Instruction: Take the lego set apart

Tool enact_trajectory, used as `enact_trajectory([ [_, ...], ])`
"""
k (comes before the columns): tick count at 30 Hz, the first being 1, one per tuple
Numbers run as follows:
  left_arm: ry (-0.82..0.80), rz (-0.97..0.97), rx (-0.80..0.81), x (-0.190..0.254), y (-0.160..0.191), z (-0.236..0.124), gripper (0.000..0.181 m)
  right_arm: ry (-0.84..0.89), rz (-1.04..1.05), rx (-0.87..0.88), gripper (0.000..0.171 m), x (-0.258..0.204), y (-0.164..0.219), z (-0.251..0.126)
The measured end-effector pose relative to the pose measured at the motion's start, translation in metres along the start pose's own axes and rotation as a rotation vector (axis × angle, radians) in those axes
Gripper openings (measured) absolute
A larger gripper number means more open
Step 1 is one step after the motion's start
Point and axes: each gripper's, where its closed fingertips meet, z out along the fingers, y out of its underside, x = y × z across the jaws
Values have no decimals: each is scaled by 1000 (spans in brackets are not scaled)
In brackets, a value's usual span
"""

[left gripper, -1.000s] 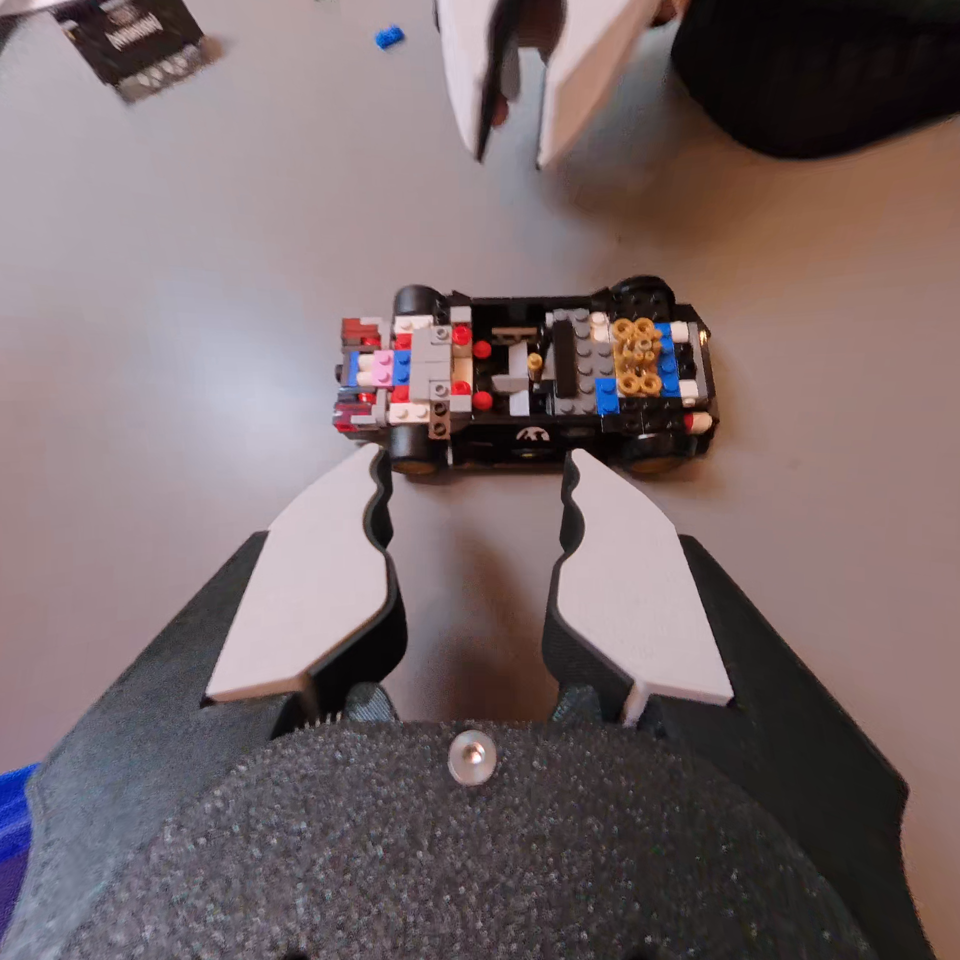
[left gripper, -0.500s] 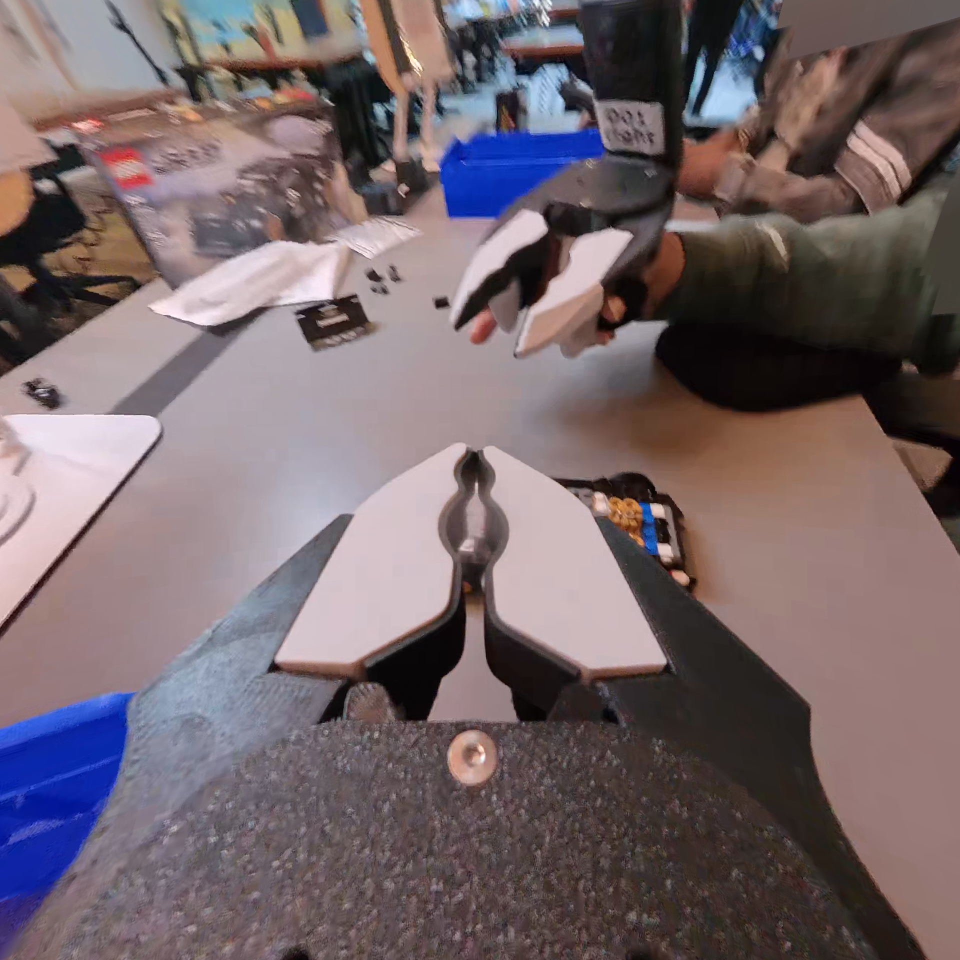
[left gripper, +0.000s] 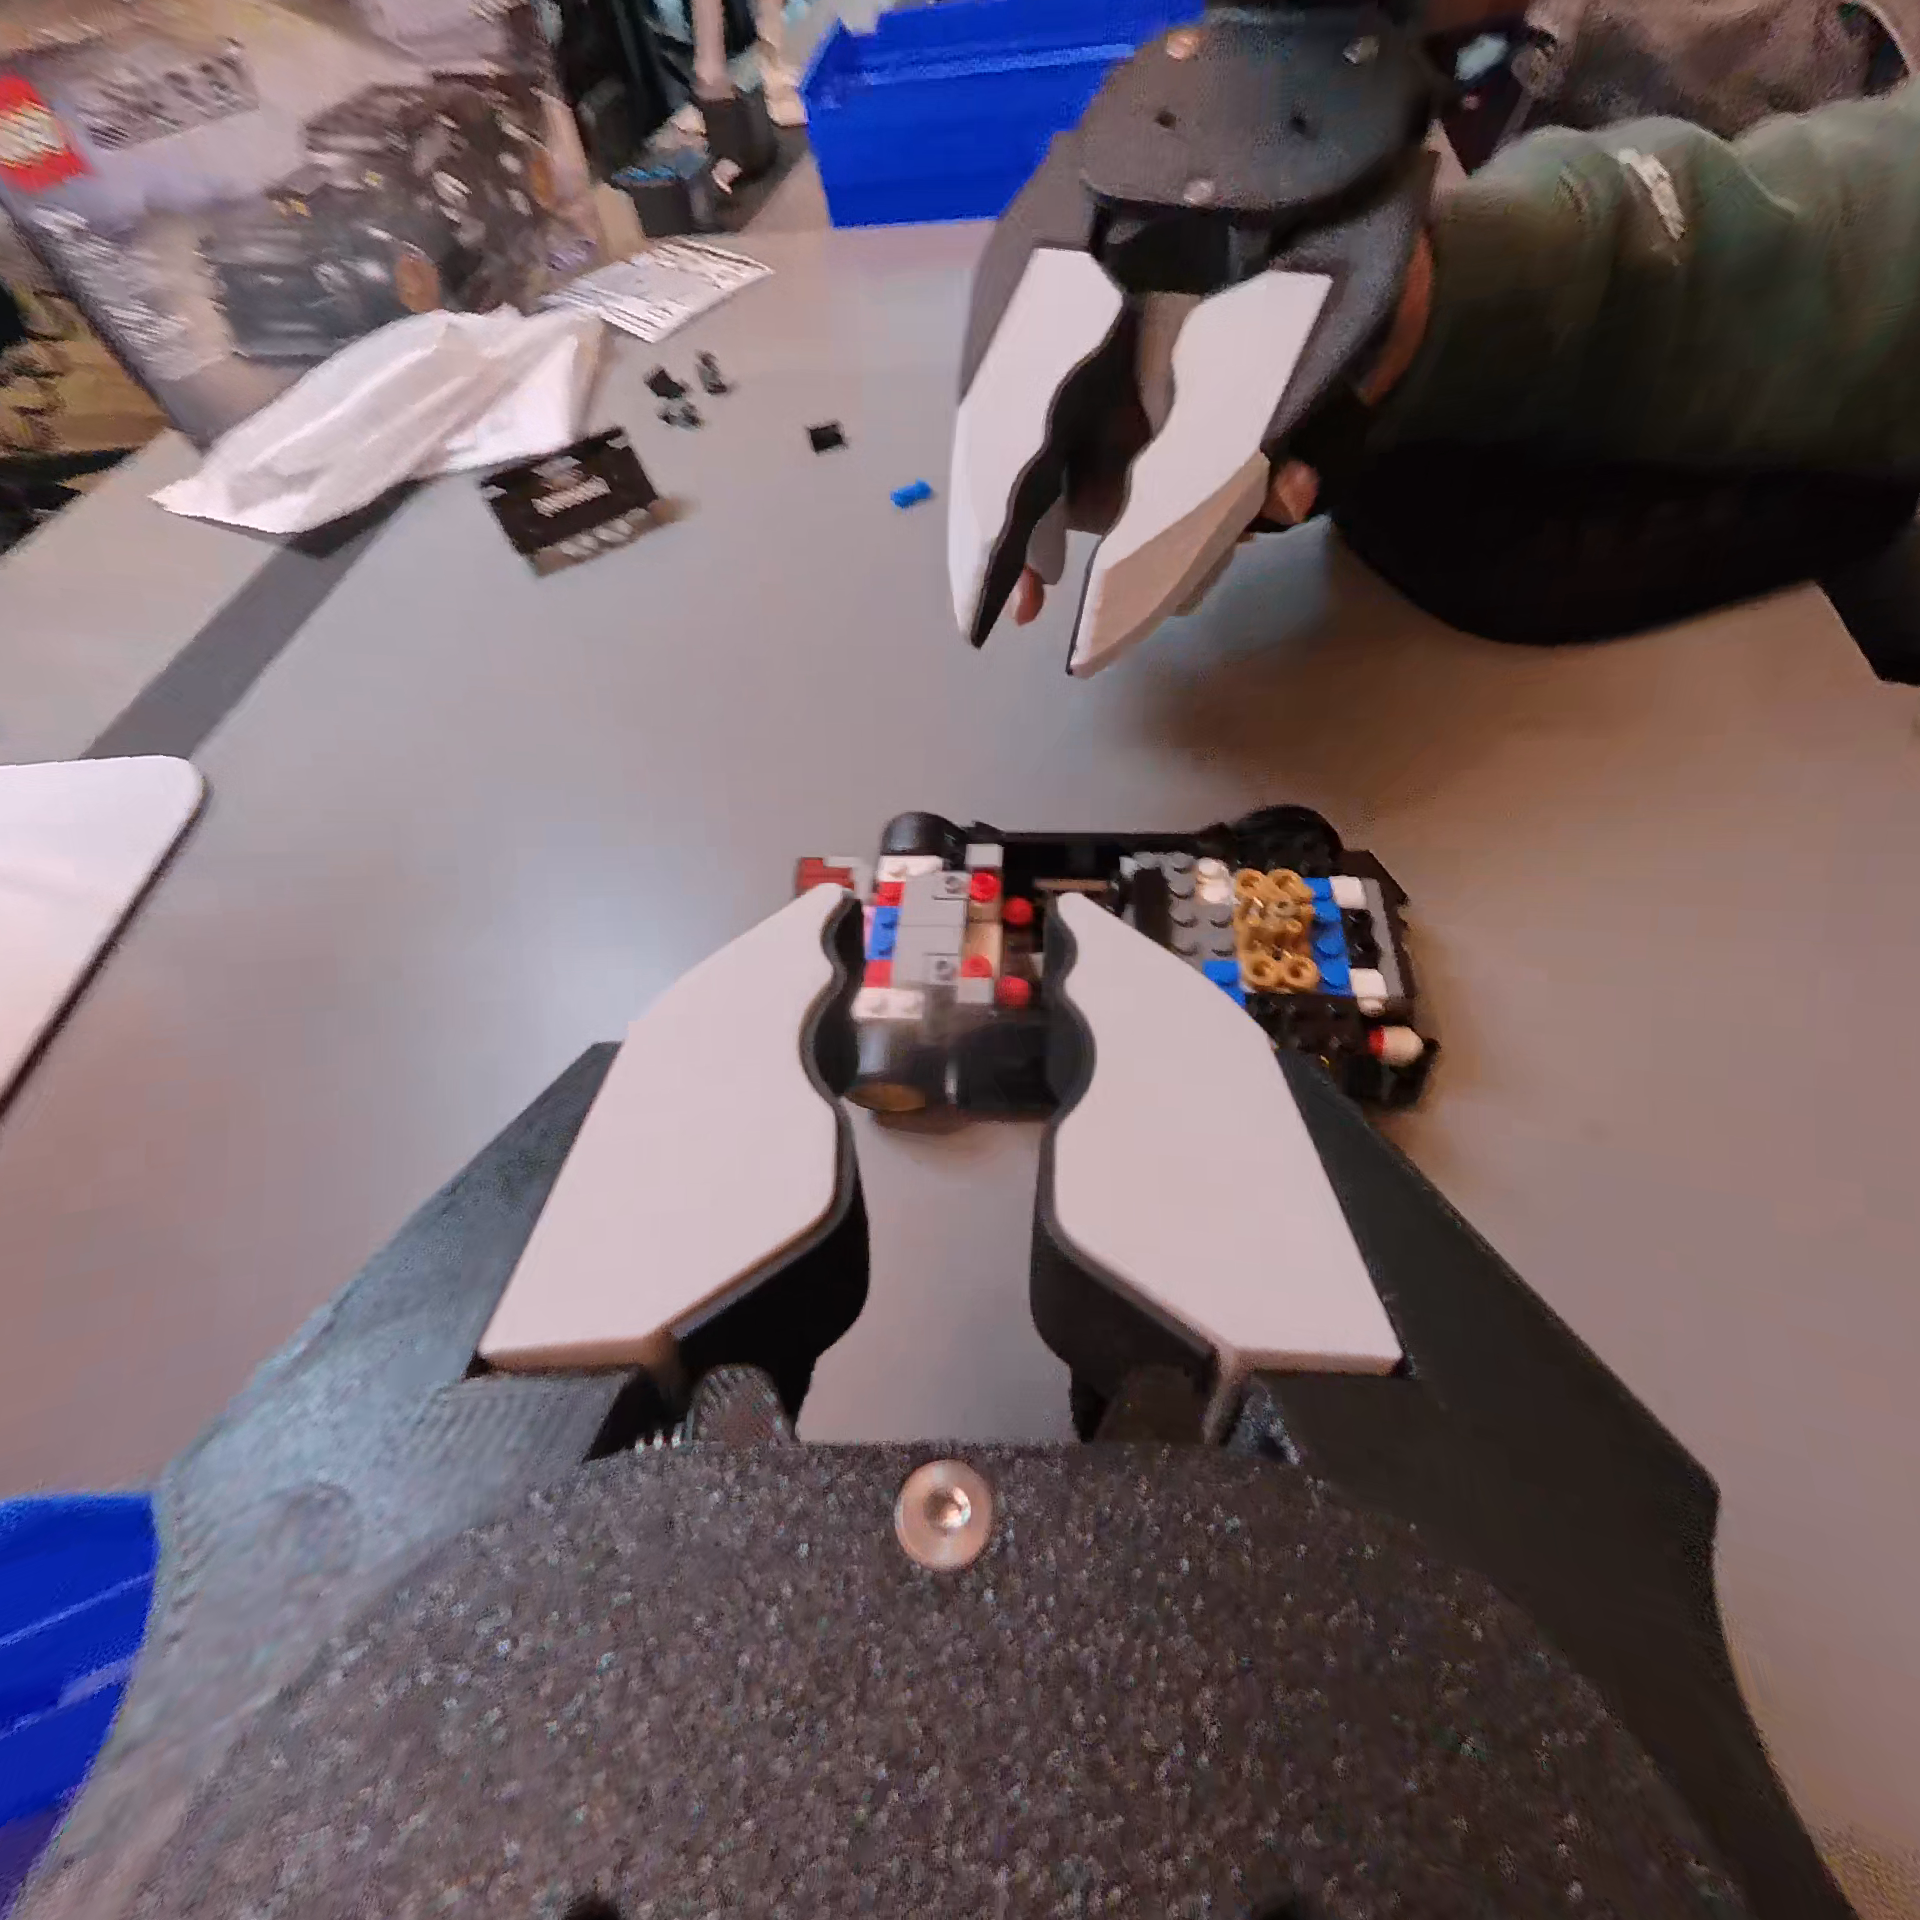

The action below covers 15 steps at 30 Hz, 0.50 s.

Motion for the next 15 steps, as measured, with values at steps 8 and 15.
enact_trajectory([
  [8,197,45,-140,37,26,10,44,-238,-53,-239,16,-40,10,29],
  [15,261,57,-164,54,32,20,41,-368,-133,-459,11,-54,22,40],
])
